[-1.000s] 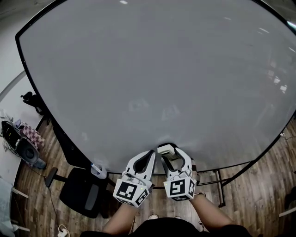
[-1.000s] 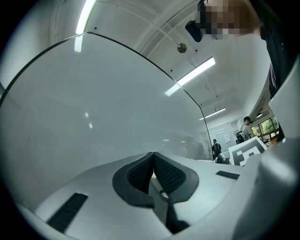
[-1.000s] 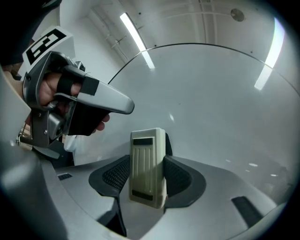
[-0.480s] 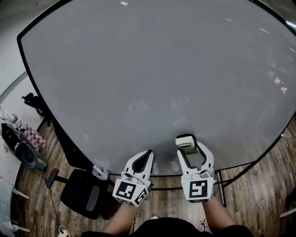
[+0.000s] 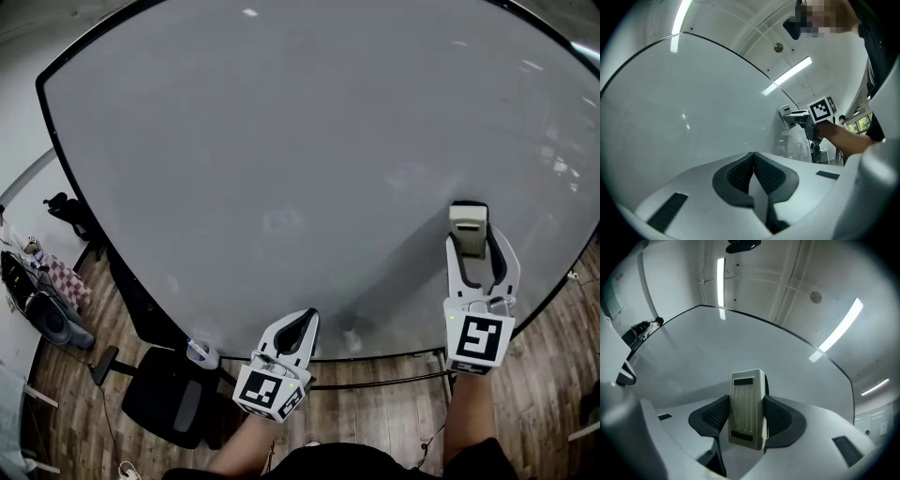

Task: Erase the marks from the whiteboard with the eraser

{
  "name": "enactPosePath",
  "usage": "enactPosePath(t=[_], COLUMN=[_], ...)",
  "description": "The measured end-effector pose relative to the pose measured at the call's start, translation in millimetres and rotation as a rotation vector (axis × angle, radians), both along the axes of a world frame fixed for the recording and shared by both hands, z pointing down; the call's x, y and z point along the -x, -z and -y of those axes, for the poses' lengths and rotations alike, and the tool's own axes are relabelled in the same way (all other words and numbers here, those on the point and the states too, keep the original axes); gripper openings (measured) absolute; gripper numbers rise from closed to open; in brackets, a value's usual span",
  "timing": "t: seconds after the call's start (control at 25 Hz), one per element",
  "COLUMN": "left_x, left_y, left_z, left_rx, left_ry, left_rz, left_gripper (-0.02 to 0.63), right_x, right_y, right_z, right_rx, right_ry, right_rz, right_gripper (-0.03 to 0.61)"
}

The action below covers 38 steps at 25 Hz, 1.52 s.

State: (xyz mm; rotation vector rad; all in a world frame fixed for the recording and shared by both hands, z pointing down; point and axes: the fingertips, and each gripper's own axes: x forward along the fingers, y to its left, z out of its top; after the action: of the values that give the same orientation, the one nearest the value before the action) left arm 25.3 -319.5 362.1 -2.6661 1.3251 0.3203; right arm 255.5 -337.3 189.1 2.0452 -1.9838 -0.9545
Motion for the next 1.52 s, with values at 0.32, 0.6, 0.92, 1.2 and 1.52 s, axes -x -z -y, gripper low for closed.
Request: enactPosePath(t=[0.32, 0.6, 0.92, 1.2, 1.52], left_x=[-5.9, -1.5, 12.8, 23.7, 34.5], left_y=[0.9, 1.6, -1.4, -6.2, -5.7], left_z=[-2.6, -3.8, -7.1, -8.3, -13.6], left_rx=[-0.005, -0.007, 0.006, 0.027, 0.029], left_ry=[-0.013, 0.001, 0.025, 0.043, 0.074], left_rz=[0.002, -0.009, -0.019, -0.027, -0.042], left_gripper=[0.018, 0.020, 0.019, 0.019, 0.019], right_x=[15.8, 77.1, 125.5, 170.3, 215.4], right_y=[-0.3, -38.1, -82.5, -135.7, -210.2], right_z=[4.2, 6.5, 6.4, 8.3, 8.8], right_rx=[0.015, 0.100, 0.186, 0.267, 0.437], right_ry=[0.031, 0.108, 0.147, 0.214, 0.303], right_rz=[-0.026, -0.146, -0.226, -0.319, -0.494], right_gripper=[0.249, 0.247, 0.247, 0.247, 0.247])
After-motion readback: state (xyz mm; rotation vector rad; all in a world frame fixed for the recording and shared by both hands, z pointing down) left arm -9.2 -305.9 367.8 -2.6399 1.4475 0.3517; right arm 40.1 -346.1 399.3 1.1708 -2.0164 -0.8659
